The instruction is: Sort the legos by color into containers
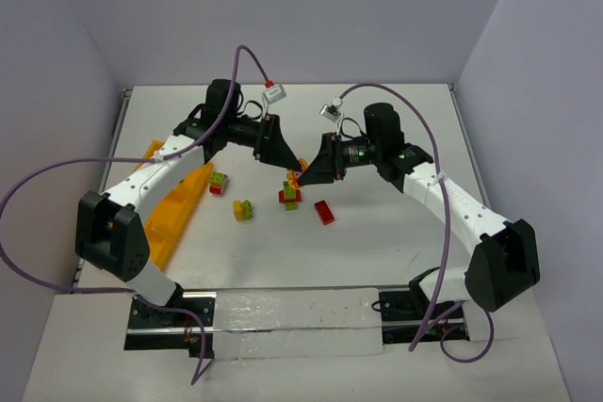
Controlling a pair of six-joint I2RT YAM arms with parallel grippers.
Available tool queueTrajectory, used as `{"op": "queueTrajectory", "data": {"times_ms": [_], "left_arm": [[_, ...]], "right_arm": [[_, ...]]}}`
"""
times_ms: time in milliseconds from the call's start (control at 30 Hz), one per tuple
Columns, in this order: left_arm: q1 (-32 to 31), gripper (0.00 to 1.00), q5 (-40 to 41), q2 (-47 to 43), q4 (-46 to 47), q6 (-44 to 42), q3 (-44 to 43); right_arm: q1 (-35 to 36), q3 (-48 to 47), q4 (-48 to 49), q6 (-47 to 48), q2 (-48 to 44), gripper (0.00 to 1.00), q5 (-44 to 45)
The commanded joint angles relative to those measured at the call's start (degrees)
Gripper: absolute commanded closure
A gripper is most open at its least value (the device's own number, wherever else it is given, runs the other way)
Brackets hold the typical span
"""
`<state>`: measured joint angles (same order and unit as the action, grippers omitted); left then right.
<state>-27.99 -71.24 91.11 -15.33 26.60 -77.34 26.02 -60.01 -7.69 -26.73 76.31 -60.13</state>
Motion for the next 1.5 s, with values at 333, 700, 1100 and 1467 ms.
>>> {"op": "queueTrajectory", "data": {"times_ms": [333,700,1100,1467], "left_arm": [[1.46,1.00,5.08,2.14,-18.24,-12.45,-8.79],[26.23,1.00,30.55,-12.51,-24.03,-2.44,4.50],[36.73,1.00,87.80,-16.89,-35.80,12.96,7.89],[37.72,1.00,97.65,-12.51,-36.03,18.28,12.30]], "right_arm": [[0.17,-6.25,-9.44,4.49,0.15,0.21,12.14],[-1.34,-7.61,-23.53,8.80,-6.76,0.03,45.07],[-2.11,-4.82,-23.49,8.44,-7.52,0.01,48.03],[-2.18,-4.52,-23.51,7.95,-7.41,0.01,48.59]]}}
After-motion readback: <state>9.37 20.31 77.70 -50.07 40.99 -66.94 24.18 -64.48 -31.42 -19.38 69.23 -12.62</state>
